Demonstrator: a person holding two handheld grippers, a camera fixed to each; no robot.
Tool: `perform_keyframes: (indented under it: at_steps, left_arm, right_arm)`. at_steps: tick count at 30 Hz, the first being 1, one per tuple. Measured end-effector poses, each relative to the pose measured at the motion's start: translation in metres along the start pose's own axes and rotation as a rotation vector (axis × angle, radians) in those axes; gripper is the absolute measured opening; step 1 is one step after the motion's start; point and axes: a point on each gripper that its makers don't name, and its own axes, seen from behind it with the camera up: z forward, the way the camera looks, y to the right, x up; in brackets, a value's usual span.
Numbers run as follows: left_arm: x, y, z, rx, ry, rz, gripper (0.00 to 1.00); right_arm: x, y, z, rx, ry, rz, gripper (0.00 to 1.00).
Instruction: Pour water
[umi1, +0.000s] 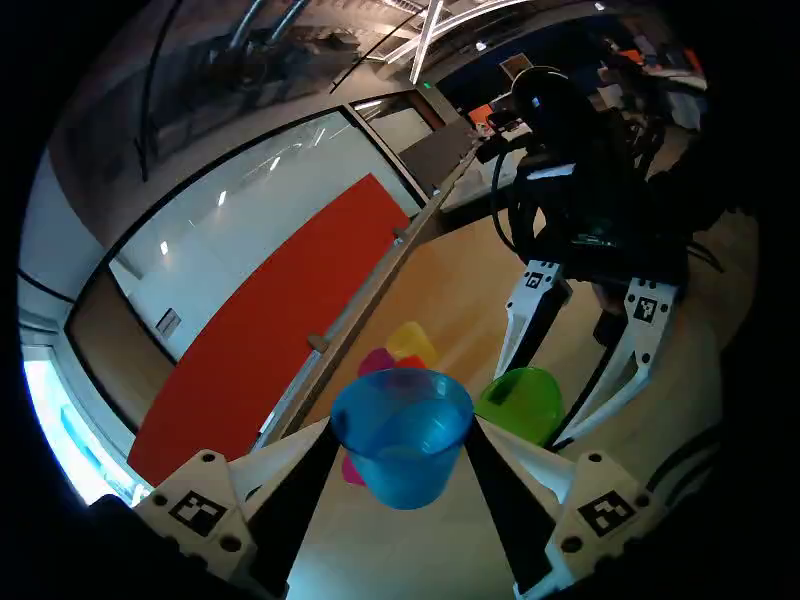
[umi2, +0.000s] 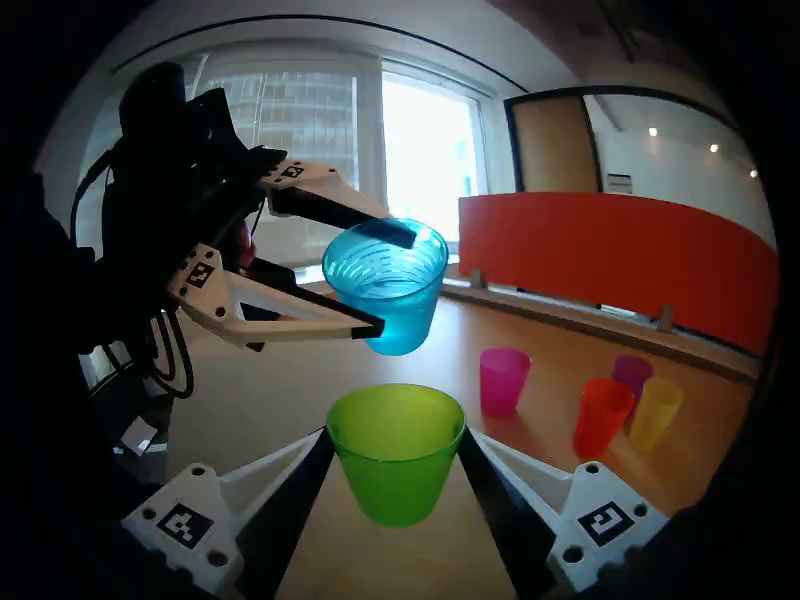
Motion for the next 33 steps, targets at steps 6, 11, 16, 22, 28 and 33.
perform_keyframes:
  at_steps: [6,11,16,22,28,33]
  left_arm:
    - [0.000,-0.002,0.002,0.013,0.004,0.044,0.86]
    - [0.003,-0.006,0.003,0.033,0.010,0.087,0.86]
    - [0.004,-0.009,0.006,0.049,0.015,0.112,0.86]
    - [0.006,-0.012,0.008,0.072,0.017,0.146,0.86]
    - [0.007,-0.012,0.008,0.086,0.021,0.170,0.86]
    - [0.010,-0.013,0.008,0.098,0.024,0.206,0.86]
  right_arm:
    - [0.000,-0.003,0.001,0.008,0.004,0.006,0.91]
    - [0.001,-0.005,0.001,0.009,0.007,0.009,0.91]
    - [0.002,-0.005,0.002,0.012,0.012,0.014,0.91]
    - [0.003,-0.005,0.003,0.014,0.014,0.014,0.91]
    - [0.004,-0.006,0.004,0.016,0.017,0.013,0.91]
    - [0.006,-0.005,0.005,0.011,0.023,0.012,0.91]
